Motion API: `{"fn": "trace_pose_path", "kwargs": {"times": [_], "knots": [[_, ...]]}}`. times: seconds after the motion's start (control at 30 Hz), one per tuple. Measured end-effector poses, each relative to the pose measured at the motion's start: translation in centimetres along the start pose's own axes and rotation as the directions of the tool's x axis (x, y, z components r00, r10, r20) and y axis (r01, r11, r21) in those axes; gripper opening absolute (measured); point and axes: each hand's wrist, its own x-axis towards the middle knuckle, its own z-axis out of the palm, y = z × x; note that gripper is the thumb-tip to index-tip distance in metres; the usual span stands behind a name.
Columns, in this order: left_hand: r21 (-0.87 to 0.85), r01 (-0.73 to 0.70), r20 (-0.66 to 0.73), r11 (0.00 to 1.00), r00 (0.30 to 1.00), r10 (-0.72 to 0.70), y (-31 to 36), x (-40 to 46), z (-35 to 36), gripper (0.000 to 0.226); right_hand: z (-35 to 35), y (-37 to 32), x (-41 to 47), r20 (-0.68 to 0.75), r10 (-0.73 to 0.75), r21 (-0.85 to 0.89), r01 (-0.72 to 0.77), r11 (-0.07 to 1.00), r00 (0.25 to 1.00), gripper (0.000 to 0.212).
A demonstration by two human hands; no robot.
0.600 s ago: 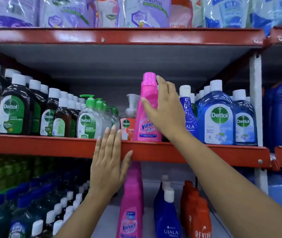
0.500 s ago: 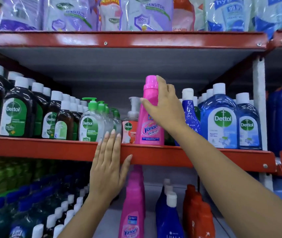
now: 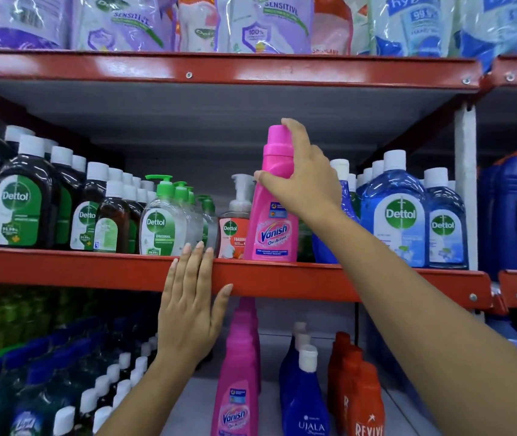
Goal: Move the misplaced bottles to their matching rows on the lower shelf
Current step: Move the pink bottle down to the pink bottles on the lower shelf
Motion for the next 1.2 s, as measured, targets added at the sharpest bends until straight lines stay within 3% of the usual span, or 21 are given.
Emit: {"fn": "trace_pose_path", "kwargs": {"times": [0.37,0.53,0.93,1.2], "knots": [[-0.025,-0.009,0.048,1.0,0.999,0.011,0.9,0.2,-0.6,0.063,-2.6,-1.0,-3.6,-0.304,-0.058,0.152,0.109,0.982,0.951,0.074],[-0.042,-0.024,0.065,0.999,0.998,0.027,1.3,0.3,-0.6,0.061,-5.0,-1.8,-4.4,-0.379,-0.018,0.214,0.107,0.971,0.925,0.075],[-0.023,-0.046,0.11,0.999,0.993,0.048,0.4,0.3,-1.0,0.062,-5.2,-1.4,-10.4,-0.14,0.035,0.285,0.007,0.959,0.99,0.073],[0.016,-0.122,0.033,0.992,0.992,0.122,-0.1,0.4,-0.8,0.056,-0.9,0.0,-17.5,-0.069,0.087,0.254,-0.067,0.965,0.994,0.074]]}}
